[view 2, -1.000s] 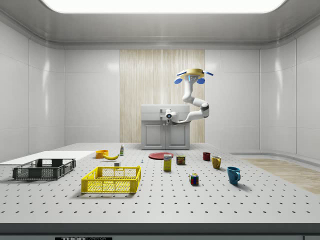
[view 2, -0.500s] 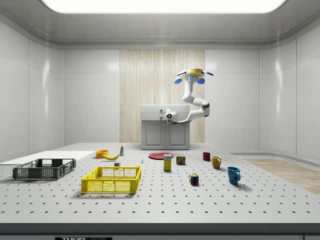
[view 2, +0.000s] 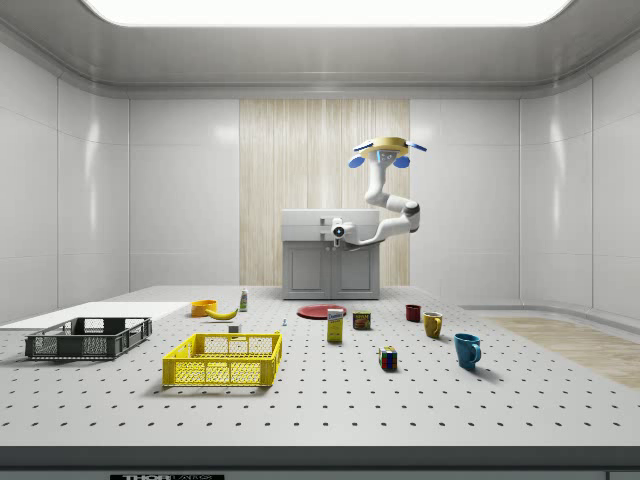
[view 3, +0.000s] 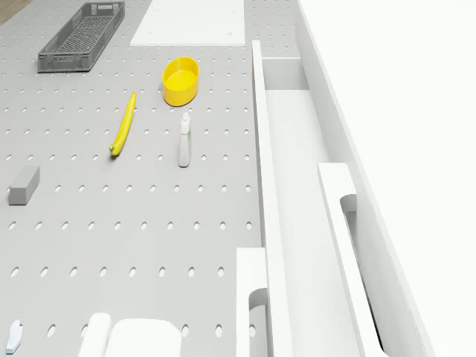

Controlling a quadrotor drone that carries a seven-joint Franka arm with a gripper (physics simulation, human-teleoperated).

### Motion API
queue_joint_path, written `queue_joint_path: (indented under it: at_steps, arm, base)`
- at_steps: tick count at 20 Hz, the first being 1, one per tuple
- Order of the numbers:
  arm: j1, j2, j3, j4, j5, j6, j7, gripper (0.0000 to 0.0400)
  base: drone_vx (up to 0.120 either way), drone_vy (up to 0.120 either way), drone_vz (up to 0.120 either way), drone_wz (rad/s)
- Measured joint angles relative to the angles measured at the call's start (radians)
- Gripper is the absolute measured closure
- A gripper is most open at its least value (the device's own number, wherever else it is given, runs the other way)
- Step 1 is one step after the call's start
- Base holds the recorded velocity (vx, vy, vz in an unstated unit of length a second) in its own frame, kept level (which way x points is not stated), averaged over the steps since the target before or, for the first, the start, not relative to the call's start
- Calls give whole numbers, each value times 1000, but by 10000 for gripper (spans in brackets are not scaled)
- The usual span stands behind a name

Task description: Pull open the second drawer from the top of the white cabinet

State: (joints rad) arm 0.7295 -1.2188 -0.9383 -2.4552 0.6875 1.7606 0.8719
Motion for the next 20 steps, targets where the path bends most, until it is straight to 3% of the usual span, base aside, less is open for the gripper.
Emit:
queue_joint_path:
  at_steps: [6,8,10,11,12,20]
  arm:
    - [4,-4,7,-10,5,15,0,110]
    - [5,-5,8,-12,5,17,0,185]
    - [6,-6,8,-12,5,19,1,228]
    - [2,-4,12,-9,14,16,31,206]
    - [-3,2,11,-7,14,8,0,214]
    - [5,-8,-33,39,-40,-39,15,245]
  base:
    - [0,0,0,0]
    - [0,0,0,0]
    - [0,0,0,0]
    - [0,0,0,0]
    - [0,0,0,0]
    - [0,0,0,0]
